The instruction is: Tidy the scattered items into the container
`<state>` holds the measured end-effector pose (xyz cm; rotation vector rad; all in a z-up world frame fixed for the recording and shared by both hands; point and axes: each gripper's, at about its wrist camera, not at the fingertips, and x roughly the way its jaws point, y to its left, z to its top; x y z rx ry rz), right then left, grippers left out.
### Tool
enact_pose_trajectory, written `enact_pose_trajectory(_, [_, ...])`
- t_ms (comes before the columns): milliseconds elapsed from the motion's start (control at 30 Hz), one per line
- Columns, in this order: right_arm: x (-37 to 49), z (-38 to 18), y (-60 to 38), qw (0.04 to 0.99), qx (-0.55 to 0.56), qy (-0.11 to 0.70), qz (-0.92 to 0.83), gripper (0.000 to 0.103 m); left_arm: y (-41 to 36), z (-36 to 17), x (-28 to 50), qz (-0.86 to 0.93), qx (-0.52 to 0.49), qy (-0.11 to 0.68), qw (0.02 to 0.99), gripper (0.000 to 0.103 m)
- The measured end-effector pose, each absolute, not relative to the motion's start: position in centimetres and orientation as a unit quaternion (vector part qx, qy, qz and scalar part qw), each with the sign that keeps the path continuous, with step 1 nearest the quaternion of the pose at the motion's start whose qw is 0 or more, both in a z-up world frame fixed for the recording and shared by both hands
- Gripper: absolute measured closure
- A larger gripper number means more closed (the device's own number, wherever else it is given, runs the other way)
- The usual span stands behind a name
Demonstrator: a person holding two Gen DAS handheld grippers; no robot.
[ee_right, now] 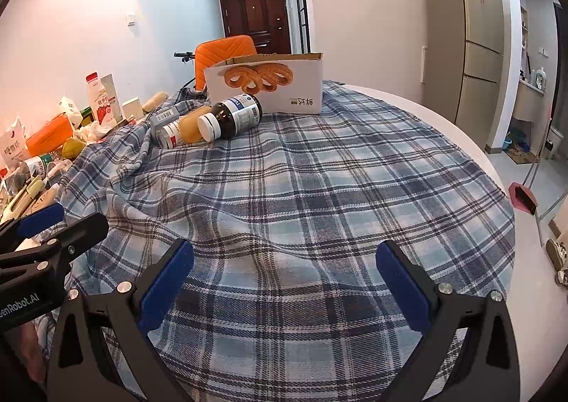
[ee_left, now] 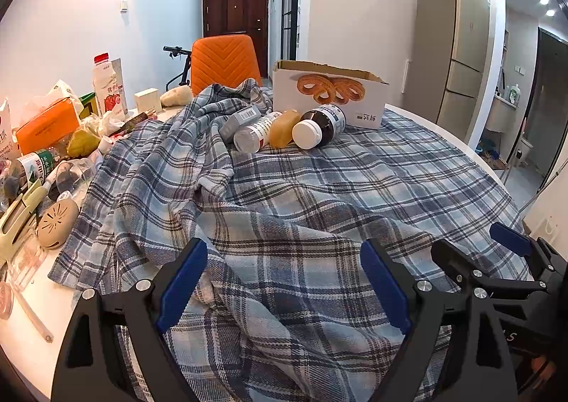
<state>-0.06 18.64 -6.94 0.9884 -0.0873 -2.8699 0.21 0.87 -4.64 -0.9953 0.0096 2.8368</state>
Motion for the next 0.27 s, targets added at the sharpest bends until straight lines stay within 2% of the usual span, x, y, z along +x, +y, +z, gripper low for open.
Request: enact_pose_trajectory(267, [-0.10, -6.95, 18.84, 0.051, 0.325, -0.031, -0.944, 0.001, 0.97, -4.73, 0.20, 0.941, -0.332, 0.007, 0.066, 0.013])
